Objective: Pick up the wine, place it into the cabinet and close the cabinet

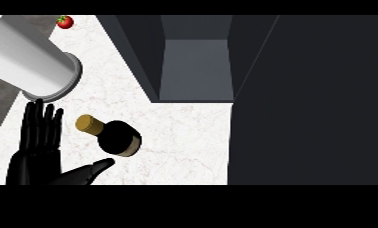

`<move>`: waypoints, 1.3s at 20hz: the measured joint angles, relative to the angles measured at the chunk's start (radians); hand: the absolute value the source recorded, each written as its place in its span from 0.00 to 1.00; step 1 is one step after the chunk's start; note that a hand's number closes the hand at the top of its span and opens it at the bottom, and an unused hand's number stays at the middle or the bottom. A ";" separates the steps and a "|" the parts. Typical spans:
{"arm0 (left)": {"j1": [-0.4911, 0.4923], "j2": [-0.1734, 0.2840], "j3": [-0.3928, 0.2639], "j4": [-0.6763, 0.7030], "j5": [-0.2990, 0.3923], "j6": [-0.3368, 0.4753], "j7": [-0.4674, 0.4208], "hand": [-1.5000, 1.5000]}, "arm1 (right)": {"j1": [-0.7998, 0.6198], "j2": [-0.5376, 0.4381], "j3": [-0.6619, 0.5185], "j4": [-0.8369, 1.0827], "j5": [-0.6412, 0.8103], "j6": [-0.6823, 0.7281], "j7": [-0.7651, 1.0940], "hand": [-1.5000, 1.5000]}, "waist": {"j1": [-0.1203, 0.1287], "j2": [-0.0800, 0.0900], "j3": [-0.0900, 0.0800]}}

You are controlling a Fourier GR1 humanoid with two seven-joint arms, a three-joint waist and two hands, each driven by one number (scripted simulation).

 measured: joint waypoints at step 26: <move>-0.095 -0.008 0.111 0.521 0.066 -0.183 -0.308 0.00 | -0.028 0.017 0.001 -0.013 0.016 -0.004 0.046 0.00 | -0.002 0.000 0.000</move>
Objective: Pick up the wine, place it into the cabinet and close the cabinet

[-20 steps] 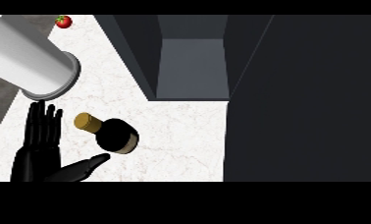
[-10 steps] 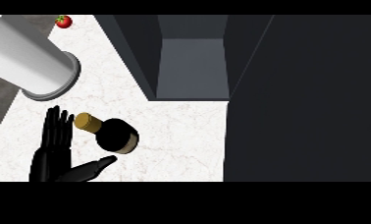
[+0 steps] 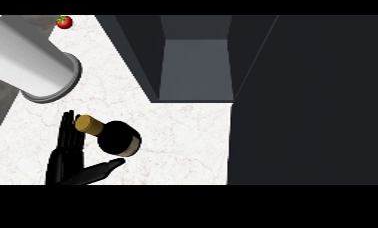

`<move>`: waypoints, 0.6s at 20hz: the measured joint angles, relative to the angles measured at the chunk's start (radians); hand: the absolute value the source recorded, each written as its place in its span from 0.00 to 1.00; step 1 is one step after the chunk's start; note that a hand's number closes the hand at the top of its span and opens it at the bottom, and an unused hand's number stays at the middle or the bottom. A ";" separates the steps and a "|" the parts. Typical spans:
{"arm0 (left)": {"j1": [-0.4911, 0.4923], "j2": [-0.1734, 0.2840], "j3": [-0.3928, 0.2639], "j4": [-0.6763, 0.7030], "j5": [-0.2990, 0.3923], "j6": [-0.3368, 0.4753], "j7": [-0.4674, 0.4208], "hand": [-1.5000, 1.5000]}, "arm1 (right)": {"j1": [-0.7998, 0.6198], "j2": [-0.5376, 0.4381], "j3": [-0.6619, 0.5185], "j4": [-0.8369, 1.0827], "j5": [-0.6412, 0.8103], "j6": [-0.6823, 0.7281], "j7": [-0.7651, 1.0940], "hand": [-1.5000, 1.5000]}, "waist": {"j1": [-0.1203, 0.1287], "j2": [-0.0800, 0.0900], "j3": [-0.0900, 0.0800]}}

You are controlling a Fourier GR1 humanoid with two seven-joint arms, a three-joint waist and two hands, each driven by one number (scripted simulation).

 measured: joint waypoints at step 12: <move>-0.136 -0.001 0.045 0.325 0.005 -0.040 -0.173 0.00 | -0.019 0.007 0.019 -0.006 0.028 -0.006 0.015 0.00 | -0.001 0.000 0.000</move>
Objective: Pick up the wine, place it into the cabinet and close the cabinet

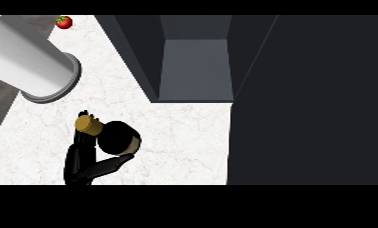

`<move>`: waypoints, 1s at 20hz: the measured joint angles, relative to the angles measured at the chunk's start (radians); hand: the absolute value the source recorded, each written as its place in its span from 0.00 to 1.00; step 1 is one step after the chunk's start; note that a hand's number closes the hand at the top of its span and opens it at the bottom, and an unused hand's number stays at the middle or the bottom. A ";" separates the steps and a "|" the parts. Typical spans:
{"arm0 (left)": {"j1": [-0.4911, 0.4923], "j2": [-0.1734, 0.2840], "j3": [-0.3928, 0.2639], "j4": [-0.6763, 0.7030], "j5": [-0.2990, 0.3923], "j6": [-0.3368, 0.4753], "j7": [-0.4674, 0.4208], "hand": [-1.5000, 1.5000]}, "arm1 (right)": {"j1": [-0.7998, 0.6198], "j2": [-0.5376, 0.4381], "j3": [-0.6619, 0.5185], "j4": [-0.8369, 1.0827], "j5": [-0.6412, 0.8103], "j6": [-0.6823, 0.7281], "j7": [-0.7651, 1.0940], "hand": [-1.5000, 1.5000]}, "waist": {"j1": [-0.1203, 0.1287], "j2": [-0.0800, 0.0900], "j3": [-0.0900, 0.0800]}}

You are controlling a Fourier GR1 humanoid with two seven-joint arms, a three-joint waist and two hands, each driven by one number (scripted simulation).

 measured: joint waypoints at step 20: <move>-0.159 0.008 0.067 0.376 0.087 -0.168 -0.238 1.00 | 0.020 0.008 -0.015 0.009 0.002 0.019 -0.035 0.00 | 0.001 -0.002 0.004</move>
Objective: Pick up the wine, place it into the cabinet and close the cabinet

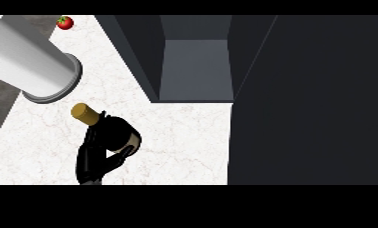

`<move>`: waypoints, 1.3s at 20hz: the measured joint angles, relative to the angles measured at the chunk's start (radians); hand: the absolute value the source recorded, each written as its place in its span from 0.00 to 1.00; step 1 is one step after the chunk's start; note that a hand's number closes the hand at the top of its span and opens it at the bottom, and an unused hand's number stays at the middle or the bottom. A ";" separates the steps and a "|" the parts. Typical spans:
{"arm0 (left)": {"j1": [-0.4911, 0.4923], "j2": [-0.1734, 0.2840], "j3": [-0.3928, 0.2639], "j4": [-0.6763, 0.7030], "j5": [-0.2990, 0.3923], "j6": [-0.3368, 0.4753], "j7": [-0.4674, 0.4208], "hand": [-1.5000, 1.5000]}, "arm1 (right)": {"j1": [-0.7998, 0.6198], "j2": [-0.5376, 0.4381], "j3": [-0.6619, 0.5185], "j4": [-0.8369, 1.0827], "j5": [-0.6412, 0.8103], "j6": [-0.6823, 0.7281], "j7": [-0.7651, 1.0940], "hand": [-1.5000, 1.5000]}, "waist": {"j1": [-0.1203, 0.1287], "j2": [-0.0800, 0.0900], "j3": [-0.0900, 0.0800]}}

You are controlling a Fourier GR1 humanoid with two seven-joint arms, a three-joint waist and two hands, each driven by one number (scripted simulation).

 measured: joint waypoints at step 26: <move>0.106 0.062 -0.129 -0.048 -0.069 -0.180 -0.093 1.00 | -0.010 0.000 -0.016 0.028 0.018 0.002 -0.018 0.00 | 0.002 -0.006 0.004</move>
